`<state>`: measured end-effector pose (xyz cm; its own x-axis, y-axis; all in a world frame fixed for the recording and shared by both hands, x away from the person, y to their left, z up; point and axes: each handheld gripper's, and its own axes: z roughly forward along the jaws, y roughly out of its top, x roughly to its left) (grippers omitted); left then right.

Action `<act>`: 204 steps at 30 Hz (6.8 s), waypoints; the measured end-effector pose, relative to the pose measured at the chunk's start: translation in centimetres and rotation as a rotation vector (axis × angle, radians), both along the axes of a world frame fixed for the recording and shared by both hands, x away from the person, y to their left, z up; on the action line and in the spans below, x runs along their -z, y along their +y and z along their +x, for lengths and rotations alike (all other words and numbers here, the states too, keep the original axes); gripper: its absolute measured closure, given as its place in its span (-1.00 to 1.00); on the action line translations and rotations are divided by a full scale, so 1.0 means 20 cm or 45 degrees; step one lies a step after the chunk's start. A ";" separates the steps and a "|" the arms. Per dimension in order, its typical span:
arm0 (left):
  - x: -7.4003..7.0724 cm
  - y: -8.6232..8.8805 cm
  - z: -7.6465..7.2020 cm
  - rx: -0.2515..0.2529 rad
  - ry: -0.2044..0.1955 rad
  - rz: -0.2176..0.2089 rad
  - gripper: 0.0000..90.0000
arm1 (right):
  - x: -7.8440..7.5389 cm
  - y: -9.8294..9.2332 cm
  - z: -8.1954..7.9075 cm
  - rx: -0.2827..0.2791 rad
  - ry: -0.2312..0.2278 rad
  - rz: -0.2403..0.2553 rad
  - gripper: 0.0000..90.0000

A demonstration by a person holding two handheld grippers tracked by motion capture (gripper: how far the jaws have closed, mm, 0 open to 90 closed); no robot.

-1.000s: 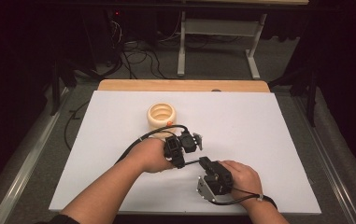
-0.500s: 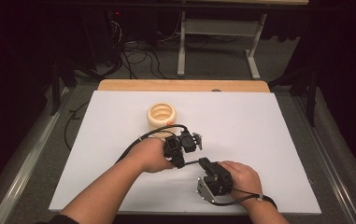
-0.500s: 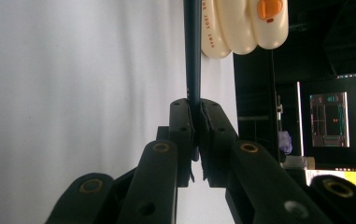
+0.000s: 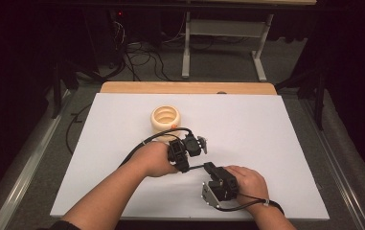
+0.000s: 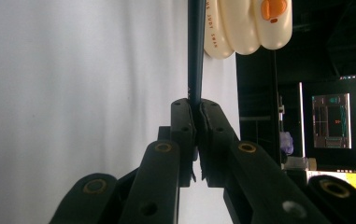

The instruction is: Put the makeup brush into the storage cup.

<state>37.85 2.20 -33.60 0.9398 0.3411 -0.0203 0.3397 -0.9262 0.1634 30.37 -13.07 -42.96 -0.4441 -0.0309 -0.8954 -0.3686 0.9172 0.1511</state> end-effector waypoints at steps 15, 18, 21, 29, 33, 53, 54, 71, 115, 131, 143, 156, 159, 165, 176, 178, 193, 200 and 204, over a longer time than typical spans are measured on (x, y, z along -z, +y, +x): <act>-0.01 0.08 0.00 -0.070 -0.086 -0.074 -0.04 | -0.01 -0.01 0.01 0.037 0.018 0.009 0.95; -0.02 0.11 0.00 -0.089 -0.127 -0.110 -0.15 | -0.01 -0.02 0.02 0.052 0.029 0.025 0.95; -0.03 0.14 0.00 -0.106 -0.145 -0.145 -0.28 | 0.00 -0.03 0.02 0.074 0.037 0.035 0.94; 0.00 0.20 0.00 -0.135 -0.164 -0.138 -0.49 | 0.00 -0.04 0.04 0.083 0.039 0.024 0.94; 0.02 0.23 -0.01 -0.148 -0.167 -0.116 -0.57 | 0.00 -0.05 0.05 0.106 0.046 0.030 0.94; 0.20 0.41 -0.04 -0.239 -0.215 -0.167 -0.62 | 0.02 -0.09 0.08 0.153 0.044 -0.006 0.94; 0.21 0.42 -0.04 -0.247 -0.217 -0.176 -0.62 | 0.02 -0.09 0.09 0.156 0.046 -0.014 0.94; 0.32 0.61 -0.11 -0.443 -0.326 -0.505 -0.64 | 0.02 -0.10 0.08 0.181 0.060 0.018 0.94; 0.42 0.92 -0.18 -0.804 -0.516 -1.111 -0.65 | 0.01 -0.22 0.18 0.347 0.390 0.649 0.94; 0.43 0.91 -0.18 -0.805 -0.519 -1.129 -0.65 | -0.01 -0.28 0.22 0.424 0.573 0.932 0.94; 0.43 0.91 -0.18 -0.811 -0.512 -1.122 -0.63 | -0.02 -0.31 0.23 0.428 0.685 1.068 0.94; 0.43 0.90 -0.18 -0.804 -0.517 -1.121 -0.63 | -0.04 -0.33 0.24 0.396 0.793 1.209 0.94; 0.44 0.90 -0.18 -0.796 -0.508 -1.125 -0.65 | -0.05 -0.33 0.24 0.401 0.808 1.225 0.94; 0.45 0.89 -0.18 -0.762 -0.533 -1.152 -0.66 | -0.05 -0.33 0.23 0.370 0.811 1.233 0.94; 0.41 0.86 -0.21 -0.750 -0.562 -1.214 -0.75 | -0.07 -0.29 0.20 0.310 0.825 1.237 0.94; 0.41 0.84 -0.21 -0.741 -0.554 -1.225 -0.78 | -0.07 -0.27 0.20 0.302 0.831 1.236 0.94; 0.34 0.75 -0.22 -0.663 -0.569 -1.251 -0.96 | -0.08 -0.22 0.17 0.243 0.822 1.244 0.94; 0.29 0.70 -0.20 -0.617 -0.601 -1.244 -0.99 | -0.09 -0.19 0.16 0.227 0.805 1.221 0.94; 0.28 0.67 -0.18 -0.605 -0.617 -1.248 -0.99 | -0.09 -0.19 0.16 0.218 0.804 1.222 0.94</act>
<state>34.29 15.62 -39.15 0.7055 0.6939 -0.1443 0.3227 -0.1332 0.9371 33.50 -16.97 -41.26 -0.7526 0.6443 -0.1359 0.1384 0.3566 0.9240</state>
